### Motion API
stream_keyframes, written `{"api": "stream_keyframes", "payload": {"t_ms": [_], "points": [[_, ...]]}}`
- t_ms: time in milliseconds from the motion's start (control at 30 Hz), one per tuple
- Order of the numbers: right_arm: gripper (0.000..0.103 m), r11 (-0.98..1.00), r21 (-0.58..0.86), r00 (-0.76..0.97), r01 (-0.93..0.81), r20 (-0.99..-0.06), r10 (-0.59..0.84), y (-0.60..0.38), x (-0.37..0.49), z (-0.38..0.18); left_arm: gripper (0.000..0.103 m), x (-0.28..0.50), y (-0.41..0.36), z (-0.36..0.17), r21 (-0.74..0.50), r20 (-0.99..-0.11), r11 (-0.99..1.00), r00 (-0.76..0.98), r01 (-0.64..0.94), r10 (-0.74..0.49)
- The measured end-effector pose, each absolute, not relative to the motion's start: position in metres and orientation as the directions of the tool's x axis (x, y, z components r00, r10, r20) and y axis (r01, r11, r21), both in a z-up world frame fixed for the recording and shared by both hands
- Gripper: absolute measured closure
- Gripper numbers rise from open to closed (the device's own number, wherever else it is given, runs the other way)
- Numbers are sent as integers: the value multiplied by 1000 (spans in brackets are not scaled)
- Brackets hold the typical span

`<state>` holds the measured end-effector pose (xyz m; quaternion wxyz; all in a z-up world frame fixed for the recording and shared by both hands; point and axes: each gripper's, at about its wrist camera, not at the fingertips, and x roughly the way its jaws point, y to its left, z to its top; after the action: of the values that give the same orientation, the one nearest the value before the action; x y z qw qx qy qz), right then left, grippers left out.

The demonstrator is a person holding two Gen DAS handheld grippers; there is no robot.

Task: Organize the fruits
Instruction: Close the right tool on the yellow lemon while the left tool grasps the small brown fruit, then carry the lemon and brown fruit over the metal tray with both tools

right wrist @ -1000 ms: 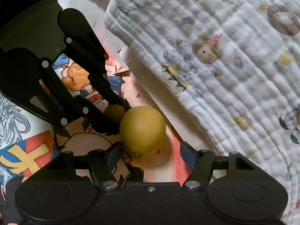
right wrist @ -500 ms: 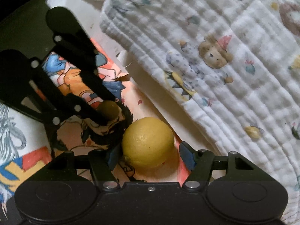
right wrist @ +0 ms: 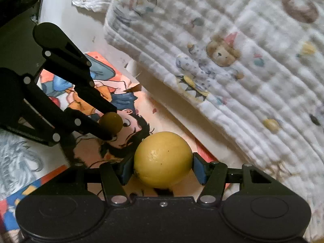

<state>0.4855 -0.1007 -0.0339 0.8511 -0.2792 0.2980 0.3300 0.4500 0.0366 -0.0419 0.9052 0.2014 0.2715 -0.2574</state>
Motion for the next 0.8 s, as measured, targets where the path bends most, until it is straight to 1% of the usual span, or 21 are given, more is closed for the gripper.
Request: {"api": "stream_keyframes", "payload": {"t_ms": [400, 667, 800], "points": [[42, 675, -232, 649, -701, -600, 468, -146, 423, 13, 76, 395, 8, 7, 231, -565, 775, 729, 589, -386], [42, 683, -231, 662, -693, -579, 476, -191, 362, 45, 76, 347, -19, 31, 221, -537, 746, 717, 628, -445], [42, 711, -221, 680, -667, -570, 461, -216, 329, 54, 76, 321, -26, 36, 179, -525, 739, 699, 649, -486]]}}
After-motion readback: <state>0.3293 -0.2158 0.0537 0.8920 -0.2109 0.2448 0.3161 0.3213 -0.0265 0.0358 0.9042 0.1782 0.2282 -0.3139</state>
